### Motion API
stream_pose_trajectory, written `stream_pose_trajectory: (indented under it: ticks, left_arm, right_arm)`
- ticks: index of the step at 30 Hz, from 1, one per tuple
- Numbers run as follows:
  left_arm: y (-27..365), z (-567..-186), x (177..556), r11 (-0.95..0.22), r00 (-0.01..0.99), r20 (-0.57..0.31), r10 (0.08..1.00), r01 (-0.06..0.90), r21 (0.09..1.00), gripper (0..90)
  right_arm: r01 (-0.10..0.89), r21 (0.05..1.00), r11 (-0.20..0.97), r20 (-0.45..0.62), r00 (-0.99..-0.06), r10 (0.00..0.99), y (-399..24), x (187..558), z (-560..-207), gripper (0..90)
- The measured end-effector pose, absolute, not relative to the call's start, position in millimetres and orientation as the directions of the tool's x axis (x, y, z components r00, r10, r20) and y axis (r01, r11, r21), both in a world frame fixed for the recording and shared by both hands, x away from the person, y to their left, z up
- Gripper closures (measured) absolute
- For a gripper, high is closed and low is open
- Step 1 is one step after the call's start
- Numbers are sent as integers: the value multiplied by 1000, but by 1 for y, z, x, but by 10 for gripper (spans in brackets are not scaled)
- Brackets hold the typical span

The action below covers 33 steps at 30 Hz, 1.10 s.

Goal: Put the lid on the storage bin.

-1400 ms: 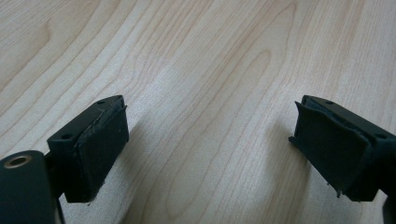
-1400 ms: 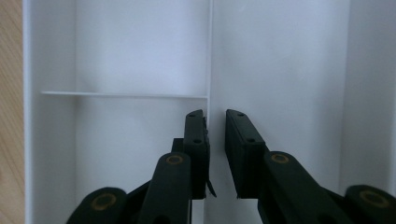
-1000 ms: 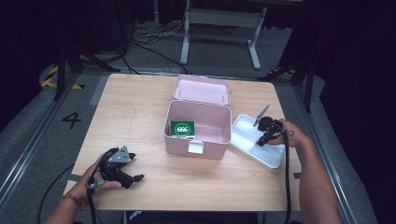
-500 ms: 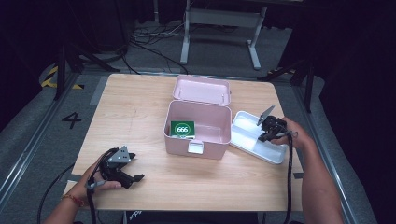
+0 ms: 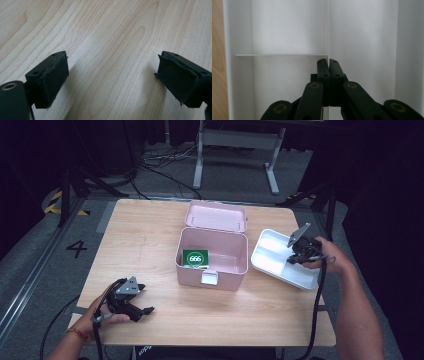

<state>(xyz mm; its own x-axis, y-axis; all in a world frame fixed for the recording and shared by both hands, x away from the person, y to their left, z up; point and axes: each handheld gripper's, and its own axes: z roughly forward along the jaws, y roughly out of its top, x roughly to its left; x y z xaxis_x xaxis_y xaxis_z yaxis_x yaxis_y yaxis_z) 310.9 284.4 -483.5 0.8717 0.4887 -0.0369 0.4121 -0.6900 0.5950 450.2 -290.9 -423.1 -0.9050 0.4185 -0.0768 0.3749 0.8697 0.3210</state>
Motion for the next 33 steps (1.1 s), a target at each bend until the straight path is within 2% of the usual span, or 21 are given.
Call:
stream_pose_trajectory:
  ticks: [8, 17, 23, 33]
  left_arm:
    - [284, -483, 311, -690, 872, -37, 489, 412, 595, 106]
    - [284, -483, 311, -691, 872, -36, 488, 412, 595, 106]
    - [284, -483, 311, -690, 871, -36, 489, 412, 595, 106]
    - [285, -484, 310, -688, 871, -37, 489, 412, 597, 106]
  right_arm:
    - [342, 368, 865, -110, -907, 406, -294, 448, -375, 900]
    - [262, 415, 871, -154, -924, 351, -269, 449, -328, 900]
    - [196, 428, 882, -145, -949, 282, -234, 451, -322, 900]
    - [102, 418, 903, -90, -984, 153, -161, 459, -337, 900]
